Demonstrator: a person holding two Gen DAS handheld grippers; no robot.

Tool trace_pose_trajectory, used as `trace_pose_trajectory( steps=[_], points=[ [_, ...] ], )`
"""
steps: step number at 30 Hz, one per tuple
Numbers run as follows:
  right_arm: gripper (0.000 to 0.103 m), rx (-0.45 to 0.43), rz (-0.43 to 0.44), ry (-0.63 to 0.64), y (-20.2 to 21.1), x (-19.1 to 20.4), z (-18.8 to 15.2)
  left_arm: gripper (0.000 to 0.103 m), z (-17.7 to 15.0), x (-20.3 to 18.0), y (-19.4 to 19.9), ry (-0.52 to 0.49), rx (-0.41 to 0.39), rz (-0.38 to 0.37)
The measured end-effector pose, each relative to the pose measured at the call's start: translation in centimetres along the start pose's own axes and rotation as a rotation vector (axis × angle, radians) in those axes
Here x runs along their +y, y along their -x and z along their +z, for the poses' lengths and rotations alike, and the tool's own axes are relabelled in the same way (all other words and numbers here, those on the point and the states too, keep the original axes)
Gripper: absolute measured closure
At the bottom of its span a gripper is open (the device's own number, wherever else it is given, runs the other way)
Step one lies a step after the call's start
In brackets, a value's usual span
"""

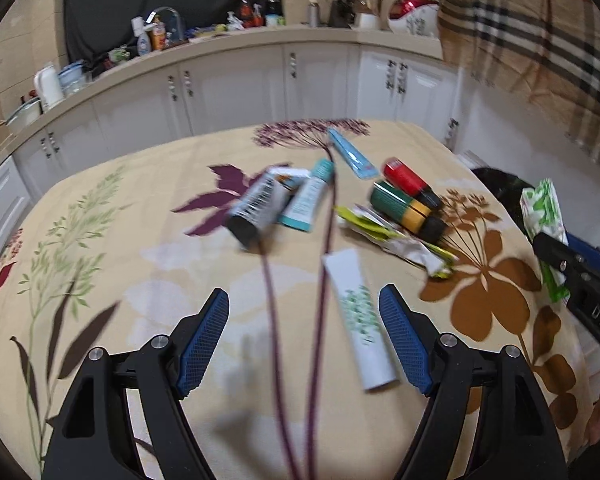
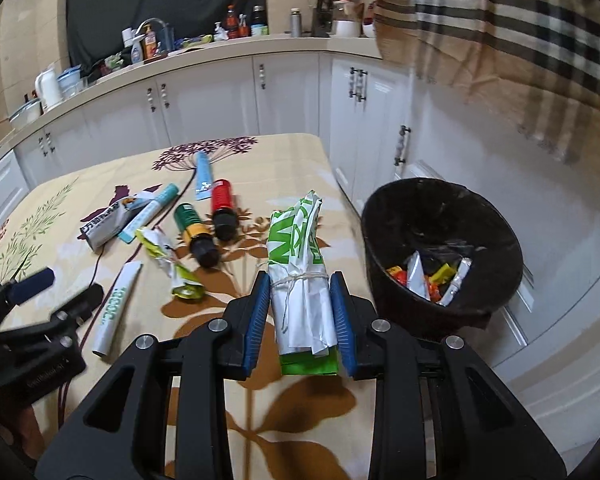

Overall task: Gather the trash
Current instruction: 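Grasp the green-white tied bundle with the right gripper while the left grasps a white tube, then carry both items over the bin and open both grippers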

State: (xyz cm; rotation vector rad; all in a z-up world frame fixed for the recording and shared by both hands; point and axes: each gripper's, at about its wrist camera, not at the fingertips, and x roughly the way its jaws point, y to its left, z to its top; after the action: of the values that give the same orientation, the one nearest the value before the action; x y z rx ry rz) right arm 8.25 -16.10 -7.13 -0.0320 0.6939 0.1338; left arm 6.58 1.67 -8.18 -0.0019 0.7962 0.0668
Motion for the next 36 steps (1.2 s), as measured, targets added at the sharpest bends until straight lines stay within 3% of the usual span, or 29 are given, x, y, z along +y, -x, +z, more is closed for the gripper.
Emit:
trace_pose_trajectory(
  steps=[6, 11, 13, 19, 25, 36],
  points=[
    [0.073, 0.002, 0.011, -0.022, -0.1, -1.0, -0.4, 0.063, -0.4, -1.0, -1.4, -0.016, 0.087, -0.042],
    [0.073, 0.005, 0.025, -0.029, -0.2, -1.1, -0.6, 0.073, -0.5, -1.4, -1.4, -0.033, 0.081, -0.040],
    [0.073, 0.004, 0.029, -0.030, -0.3, -1.2, -0.6, 0.084, -0.6, -1.2, -1.3, -0.025, 0.080, -0.043],
    [0.073, -0.009, 0.036, -0.033, 0.1, -1.3, -0.4, 0.089, -0.5, -0.9, -1.0, -0.009, 0.068, -0.063],
    [0.073, -0.040, 0.022, -0.043, 0.8, -2.0, 0.2, 0.089, 0.6, -1.7, 0.8, -0.019, 0.003, -0.093],
    [0.073, -0.105, -0.086, -0.084, 0.7, -6.0, 2.5, 0.089, 5.6, -6.8, 1.2, -0.098, -0.121, -0.202]
  ],
)
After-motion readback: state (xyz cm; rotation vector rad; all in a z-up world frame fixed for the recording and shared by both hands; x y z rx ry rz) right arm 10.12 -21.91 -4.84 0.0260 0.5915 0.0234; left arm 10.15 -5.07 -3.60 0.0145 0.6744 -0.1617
